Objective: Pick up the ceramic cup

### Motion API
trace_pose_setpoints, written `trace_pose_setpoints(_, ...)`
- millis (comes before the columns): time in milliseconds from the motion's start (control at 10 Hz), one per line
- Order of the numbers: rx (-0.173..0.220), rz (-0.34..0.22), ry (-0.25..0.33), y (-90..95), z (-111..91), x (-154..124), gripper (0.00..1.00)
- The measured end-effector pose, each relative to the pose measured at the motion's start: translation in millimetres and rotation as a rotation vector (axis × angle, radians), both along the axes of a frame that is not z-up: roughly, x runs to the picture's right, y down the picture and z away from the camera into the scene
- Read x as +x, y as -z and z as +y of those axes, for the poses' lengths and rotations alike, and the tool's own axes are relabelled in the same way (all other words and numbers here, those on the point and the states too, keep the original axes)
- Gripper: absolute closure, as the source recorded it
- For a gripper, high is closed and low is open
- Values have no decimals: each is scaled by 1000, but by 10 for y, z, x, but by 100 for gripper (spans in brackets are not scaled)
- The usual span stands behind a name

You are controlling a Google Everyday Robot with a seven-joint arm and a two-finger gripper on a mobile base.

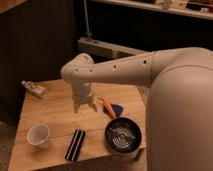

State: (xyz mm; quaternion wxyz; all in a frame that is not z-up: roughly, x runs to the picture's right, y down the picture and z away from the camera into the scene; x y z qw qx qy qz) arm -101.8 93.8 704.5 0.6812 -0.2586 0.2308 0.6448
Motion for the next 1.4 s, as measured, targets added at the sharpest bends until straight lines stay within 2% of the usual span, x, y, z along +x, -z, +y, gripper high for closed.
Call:
trace_pose_setpoints(700,-3,-4,1,-3,4,7,35)
trace_pose_setpoints(800,-6,-44,-7,-21,14,-28,35)
trace_pose_setpoints(900,-10,-114,-28,-27,19,-55,35)
trace_pose_setpoints(1000,-13,-198,-58,-24,20,-86,35)
trace_pose_setpoints(1200,-29,-423,-154,-9,8,-140,35)
trace_pose_setpoints(1300,-34,-481,-168,8,6,-197,35)
trace_pose_setpoints(1400,-36,-515,-149,22,14,-287,35)
